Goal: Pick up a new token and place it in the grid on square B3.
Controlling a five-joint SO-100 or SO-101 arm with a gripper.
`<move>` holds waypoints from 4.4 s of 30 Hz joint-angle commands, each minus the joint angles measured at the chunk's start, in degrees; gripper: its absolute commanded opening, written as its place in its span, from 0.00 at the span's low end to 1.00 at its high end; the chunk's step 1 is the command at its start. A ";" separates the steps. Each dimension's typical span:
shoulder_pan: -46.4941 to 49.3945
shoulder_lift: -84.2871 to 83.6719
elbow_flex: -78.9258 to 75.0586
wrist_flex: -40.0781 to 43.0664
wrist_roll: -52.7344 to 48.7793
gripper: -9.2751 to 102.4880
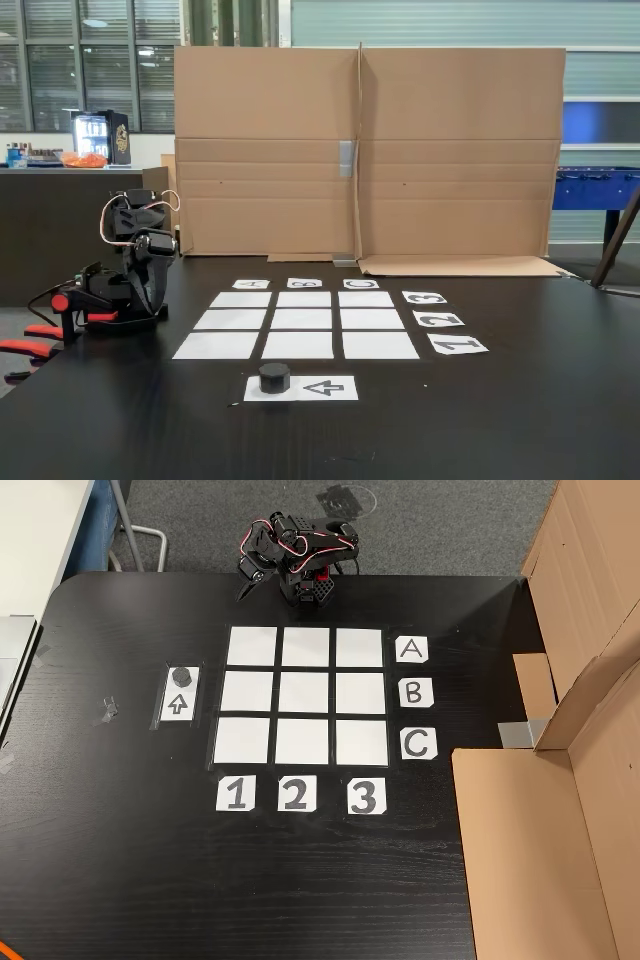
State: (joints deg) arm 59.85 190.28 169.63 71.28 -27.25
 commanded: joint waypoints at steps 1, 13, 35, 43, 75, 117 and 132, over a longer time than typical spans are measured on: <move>-0.62 0.18 -0.26 0.44 -0.44 0.08; -0.62 0.18 -0.26 0.44 -0.44 0.08; -1.85 0.18 -3.08 -0.53 -0.88 0.21; -4.66 -3.08 -11.16 -2.55 2.37 0.29; -3.69 -87.28 -76.46 -0.35 8.09 0.39; -14.33 -141.50 -134.03 27.16 9.84 0.38; -15.82 -145.63 -134.91 28.30 11.95 0.38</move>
State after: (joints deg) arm 44.65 44.21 36.65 99.23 -15.82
